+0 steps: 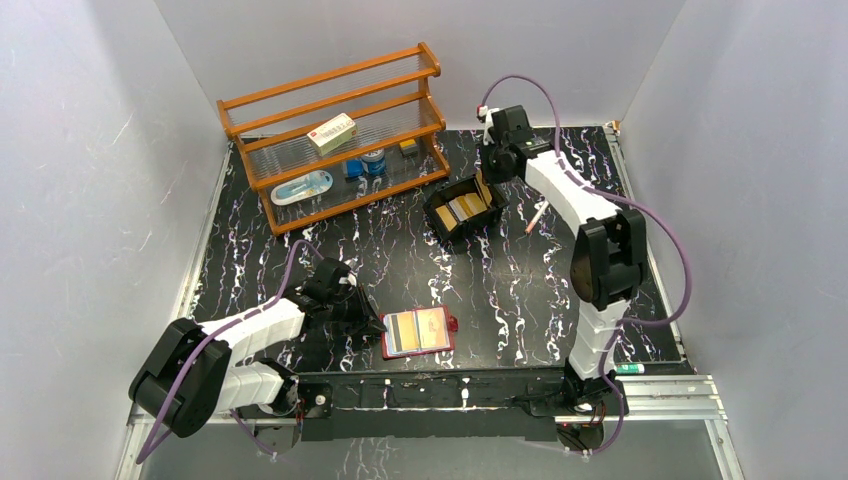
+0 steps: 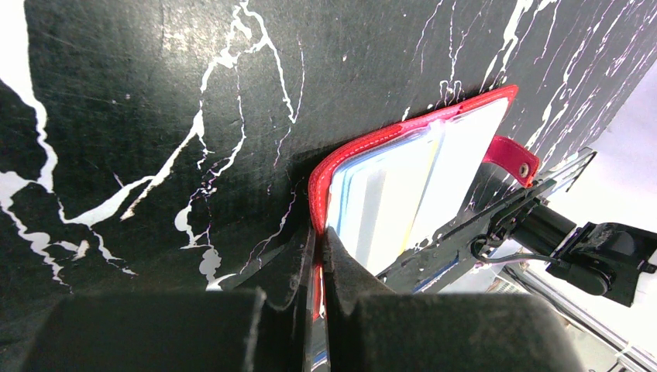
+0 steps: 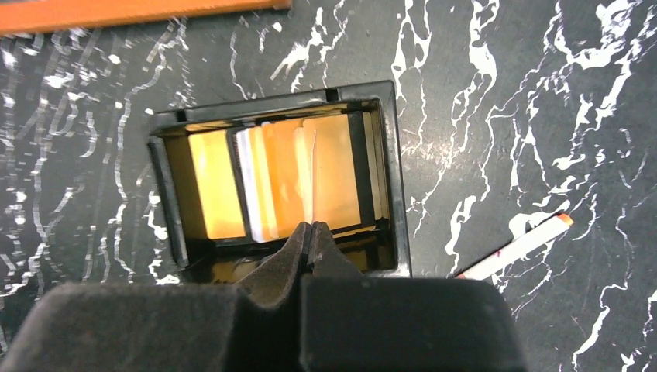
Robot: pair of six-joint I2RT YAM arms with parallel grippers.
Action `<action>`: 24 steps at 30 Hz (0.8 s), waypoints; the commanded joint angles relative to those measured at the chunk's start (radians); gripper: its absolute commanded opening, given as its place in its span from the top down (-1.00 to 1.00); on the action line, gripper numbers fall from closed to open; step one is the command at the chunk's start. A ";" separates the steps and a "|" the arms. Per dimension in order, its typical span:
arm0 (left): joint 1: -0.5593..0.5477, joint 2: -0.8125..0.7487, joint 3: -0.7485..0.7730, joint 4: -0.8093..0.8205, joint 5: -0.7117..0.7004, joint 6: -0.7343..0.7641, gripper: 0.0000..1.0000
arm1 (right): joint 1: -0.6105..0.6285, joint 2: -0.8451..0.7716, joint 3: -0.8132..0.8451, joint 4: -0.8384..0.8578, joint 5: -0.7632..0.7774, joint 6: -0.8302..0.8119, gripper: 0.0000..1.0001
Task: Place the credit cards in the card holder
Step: Pick up the credit card from the card box, then pass from the right arm to the left
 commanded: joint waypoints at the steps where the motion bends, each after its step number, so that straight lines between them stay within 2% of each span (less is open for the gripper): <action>1: -0.001 0.002 0.012 -0.020 0.011 0.009 1.00 | -0.004 -0.128 0.021 0.009 -0.043 0.051 1.00; 4: -0.001 -0.002 0.020 -0.030 0.002 0.008 0.98 | -0.004 -0.169 -0.002 0.004 -0.071 0.082 1.00; 10: -0.001 -0.006 0.082 -0.115 -0.053 0.022 0.35 | -0.004 -0.326 -0.137 0.054 -0.229 0.200 1.00; 17: -0.001 -0.086 0.249 -0.234 -0.065 0.008 0.11 | 0.013 -0.591 -0.502 0.333 -0.476 0.445 1.00; 24: 0.001 -0.156 0.367 -0.056 0.078 -0.105 -0.08 | 0.066 -0.770 -0.785 0.716 -0.641 0.750 1.00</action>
